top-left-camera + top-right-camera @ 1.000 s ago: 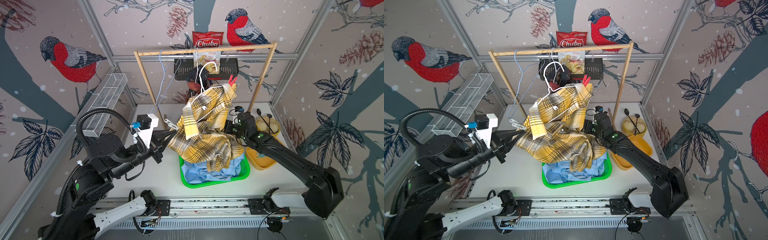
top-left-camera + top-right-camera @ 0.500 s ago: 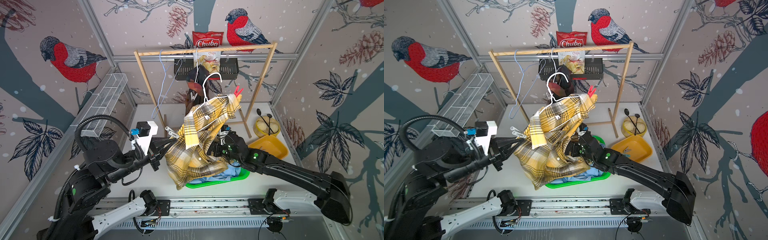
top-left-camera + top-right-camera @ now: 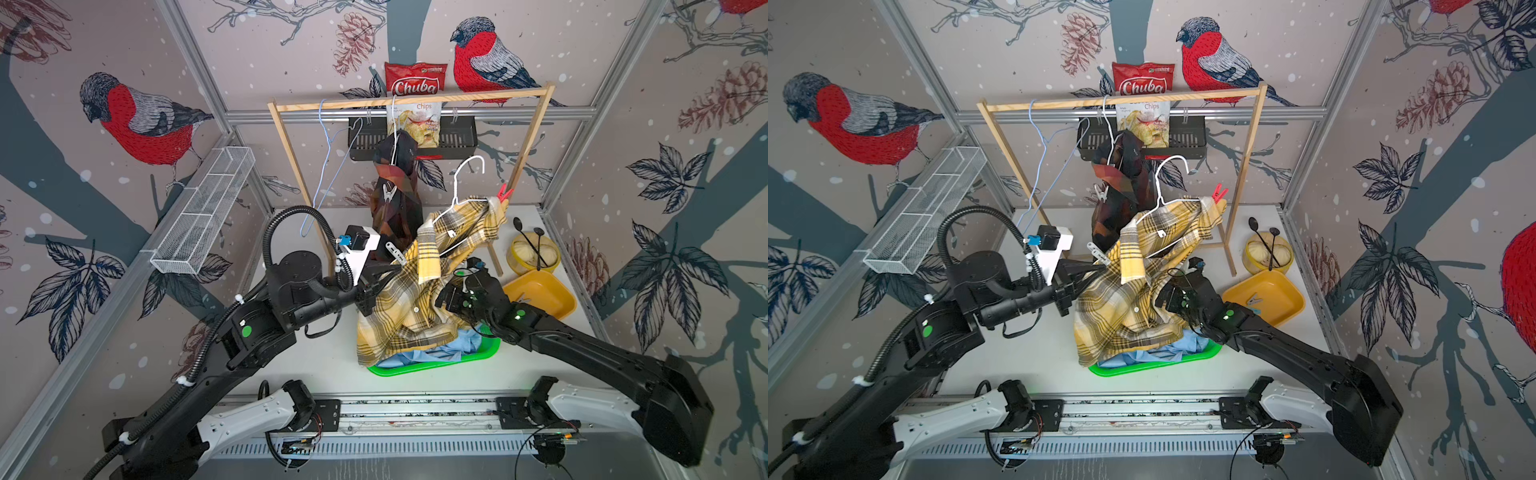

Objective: Remove the clothespins securing long-sleeve shirts to the hanger
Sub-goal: Place the long-sleeve shirt at the bin.

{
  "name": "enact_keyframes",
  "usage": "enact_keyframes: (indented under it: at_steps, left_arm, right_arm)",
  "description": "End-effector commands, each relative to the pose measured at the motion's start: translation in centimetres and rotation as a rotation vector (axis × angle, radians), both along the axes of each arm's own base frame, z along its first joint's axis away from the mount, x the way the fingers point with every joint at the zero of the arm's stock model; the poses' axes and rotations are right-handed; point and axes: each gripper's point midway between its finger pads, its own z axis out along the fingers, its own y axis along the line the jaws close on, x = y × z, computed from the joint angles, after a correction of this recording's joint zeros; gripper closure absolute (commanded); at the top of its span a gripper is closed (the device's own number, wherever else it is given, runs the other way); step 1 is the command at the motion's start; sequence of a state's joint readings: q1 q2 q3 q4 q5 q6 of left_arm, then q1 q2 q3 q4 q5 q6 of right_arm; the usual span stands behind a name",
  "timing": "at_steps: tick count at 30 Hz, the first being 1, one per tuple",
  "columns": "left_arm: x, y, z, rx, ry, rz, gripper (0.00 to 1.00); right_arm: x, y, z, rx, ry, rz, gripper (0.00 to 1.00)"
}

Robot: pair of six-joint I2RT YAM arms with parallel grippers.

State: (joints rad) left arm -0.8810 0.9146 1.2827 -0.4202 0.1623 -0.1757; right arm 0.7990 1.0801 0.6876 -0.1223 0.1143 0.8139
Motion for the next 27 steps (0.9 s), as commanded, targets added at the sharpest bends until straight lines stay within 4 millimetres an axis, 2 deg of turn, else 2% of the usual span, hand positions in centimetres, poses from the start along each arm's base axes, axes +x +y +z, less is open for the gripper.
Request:
enact_keyframes:
  at_steps: [1, 4, 6, 9, 14, 19, 24, 25, 27]
  left_arm:
    - [0.4, -1.3, 5.3, -0.155, -0.141, -0.034, 1.00]
    - [1.5, -2.7, 5.0, -0.147, -0.147, -0.031, 1.00]
    - [2.3, -3.5, 4.3, -0.132, -0.143, -0.025, 1.00]
    - [3.1, -4.3, 3.3, -0.129, -0.147, -0.026, 1.00]
    - [4.4, -5.1, 1.1, -0.087, -0.137, 0.000, 1.00]
    - [4.4, -4.0, -2.8, 0.005, -0.133, 0.033, 1.00]
    - [4.1, -1.9, -6.5, 0.080, -0.117, 0.088, 1.00]
    - [4.0, -1.7, -7.8, 0.101, -0.105, 0.089, 1.00]
    - [3.4, -1.1, -9.0, 0.115, -0.095, 0.086, 1.00]
  right_arm:
    - [0.1, -3.2, 1.3, -0.012, -0.021, -0.106, 0.00]
    - [0.0, -5.4, 2.7, 0.000, -0.060, -0.162, 0.00]
    - [-0.2, -6.6, 2.8, -0.018, -0.049, -0.190, 0.00]
    - [-0.5, -7.8, 3.3, -0.043, -0.058, -0.215, 0.00]
    - [0.1, -10.1, 5.3, -0.008, -0.100, -0.274, 0.00]
    - [1.1, -11.8, 8.1, 0.046, -0.148, -0.306, 0.00]
    - [2.0, -13.4, 12.2, 0.095, -0.232, -0.350, 0.00]
    - [2.1, -13.8, 12.9, 0.098, -0.243, -0.363, 0.00]
    - [2.4, -15.0, 14.2, 0.102, -0.268, -0.405, 0.01]
